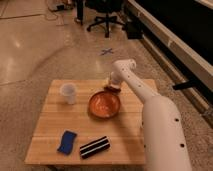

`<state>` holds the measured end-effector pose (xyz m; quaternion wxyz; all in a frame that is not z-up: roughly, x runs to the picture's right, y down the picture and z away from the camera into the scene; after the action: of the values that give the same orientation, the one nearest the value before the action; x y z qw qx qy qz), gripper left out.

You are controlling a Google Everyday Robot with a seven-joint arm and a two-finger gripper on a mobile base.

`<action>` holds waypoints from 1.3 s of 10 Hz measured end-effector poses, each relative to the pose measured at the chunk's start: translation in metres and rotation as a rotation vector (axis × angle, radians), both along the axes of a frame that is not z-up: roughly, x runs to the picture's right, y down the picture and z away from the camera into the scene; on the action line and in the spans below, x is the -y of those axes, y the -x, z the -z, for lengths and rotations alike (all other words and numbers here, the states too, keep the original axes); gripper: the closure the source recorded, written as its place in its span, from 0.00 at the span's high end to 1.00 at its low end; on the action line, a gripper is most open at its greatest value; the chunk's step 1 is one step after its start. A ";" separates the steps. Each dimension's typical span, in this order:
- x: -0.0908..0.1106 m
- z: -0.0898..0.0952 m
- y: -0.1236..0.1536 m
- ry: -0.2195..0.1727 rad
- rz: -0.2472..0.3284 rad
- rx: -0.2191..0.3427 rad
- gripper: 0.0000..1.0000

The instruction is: Place the pepper in the ceramic cup

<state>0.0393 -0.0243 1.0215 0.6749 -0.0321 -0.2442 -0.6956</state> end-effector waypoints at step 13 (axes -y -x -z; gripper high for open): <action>0.000 -0.005 0.024 -0.014 0.113 0.064 0.00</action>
<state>0.0151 -0.0241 1.0265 0.6266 -0.0189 -0.2584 -0.7350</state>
